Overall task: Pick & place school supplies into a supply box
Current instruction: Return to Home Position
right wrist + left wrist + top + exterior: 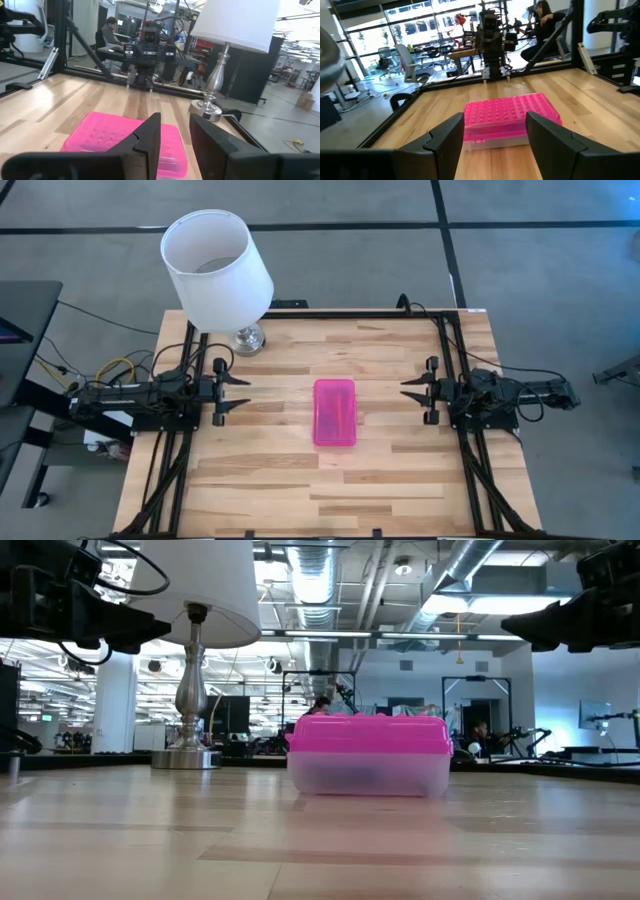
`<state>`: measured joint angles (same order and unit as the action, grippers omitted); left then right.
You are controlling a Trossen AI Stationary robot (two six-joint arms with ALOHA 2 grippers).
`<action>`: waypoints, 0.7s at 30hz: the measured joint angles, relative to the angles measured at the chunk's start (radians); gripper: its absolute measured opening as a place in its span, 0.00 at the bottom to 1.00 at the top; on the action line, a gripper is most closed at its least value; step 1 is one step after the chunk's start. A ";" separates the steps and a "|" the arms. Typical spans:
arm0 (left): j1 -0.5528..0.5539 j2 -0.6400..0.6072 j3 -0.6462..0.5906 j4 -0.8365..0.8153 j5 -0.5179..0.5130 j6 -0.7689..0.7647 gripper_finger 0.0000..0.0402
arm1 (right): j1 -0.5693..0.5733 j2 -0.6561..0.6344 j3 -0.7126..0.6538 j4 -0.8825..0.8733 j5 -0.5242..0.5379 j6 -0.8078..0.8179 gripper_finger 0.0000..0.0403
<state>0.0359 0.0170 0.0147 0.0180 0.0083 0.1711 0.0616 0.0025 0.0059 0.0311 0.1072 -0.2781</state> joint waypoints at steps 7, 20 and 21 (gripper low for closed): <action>0.000 0.000 0.000 -0.001 -0.014 -0.003 0.52 | -0.005 0.000 0.000 0.000 0.000 -0.001 0.25; 0.000 0.000 -0.001 -0.001 -0.017 0.011 0.52 | -0.004 0.000 0.000 0.000 -0.001 -0.002 0.25; 0.000 0.000 -0.001 -0.001 -0.017 0.006 0.52 | -0.004 0.000 0.000 0.000 -0.001 -0.002 0.25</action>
<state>0.0360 0.0170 0.0139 0.0174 -0.0090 0.1766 0.0574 0.0025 0.0055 0.0311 0.1062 -0.2802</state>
